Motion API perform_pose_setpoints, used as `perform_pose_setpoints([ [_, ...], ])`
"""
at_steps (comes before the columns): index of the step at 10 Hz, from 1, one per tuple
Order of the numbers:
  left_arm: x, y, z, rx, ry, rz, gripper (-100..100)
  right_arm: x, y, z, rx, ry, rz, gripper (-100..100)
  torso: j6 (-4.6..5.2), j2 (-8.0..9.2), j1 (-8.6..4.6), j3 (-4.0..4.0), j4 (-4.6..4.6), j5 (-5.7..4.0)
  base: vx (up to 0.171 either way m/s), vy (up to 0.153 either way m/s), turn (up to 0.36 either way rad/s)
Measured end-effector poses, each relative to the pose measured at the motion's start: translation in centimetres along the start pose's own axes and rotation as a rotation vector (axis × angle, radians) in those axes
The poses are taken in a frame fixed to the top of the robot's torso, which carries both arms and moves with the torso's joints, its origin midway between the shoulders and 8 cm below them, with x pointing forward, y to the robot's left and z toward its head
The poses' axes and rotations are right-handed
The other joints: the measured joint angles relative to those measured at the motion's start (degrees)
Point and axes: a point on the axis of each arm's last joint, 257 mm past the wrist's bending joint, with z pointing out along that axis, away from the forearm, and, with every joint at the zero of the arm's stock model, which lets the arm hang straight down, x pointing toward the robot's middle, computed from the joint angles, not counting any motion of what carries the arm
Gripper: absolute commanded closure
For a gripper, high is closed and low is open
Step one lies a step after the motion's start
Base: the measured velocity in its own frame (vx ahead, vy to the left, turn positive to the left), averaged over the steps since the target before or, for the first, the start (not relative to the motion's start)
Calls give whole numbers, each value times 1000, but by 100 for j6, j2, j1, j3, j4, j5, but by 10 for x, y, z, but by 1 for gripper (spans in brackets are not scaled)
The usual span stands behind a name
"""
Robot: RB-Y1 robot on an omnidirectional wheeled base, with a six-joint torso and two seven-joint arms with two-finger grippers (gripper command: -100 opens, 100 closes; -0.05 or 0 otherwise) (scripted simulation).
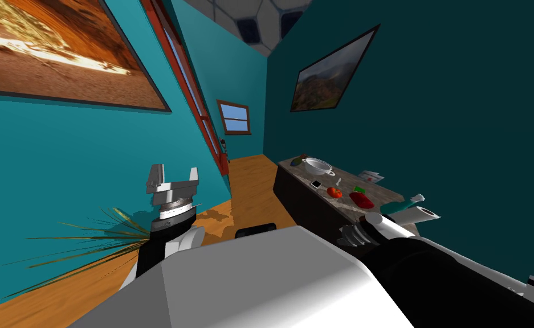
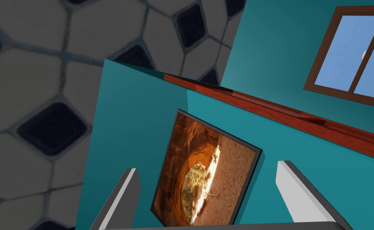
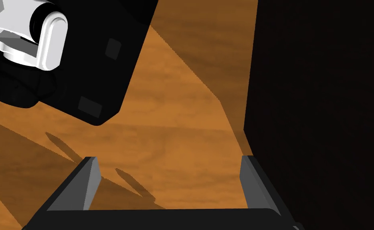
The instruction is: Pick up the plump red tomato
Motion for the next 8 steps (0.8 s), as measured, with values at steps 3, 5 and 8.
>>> perform_pose_setpoints([
  [3, 0, 0, 0, 0, 0, 0, 0, 20, -16, -2, 50, 92, 101, -100, 0, -1, -6, -1, 0, -1, 4, -56, 14],
  [5, 0, 0, 0, 0, 0, 0, 0, 34, -25, -4, 81, 151, 155, -100, 0, -1, 2, -1, 0, -1, 4, -46, 8],
  [8, 0, 0, 0, 0, 0, 0, 0, 54, -38, -10, 131, 243, 247, -100, 0, -2, 1, -1, 0, 0, 5, -59, 12],
])
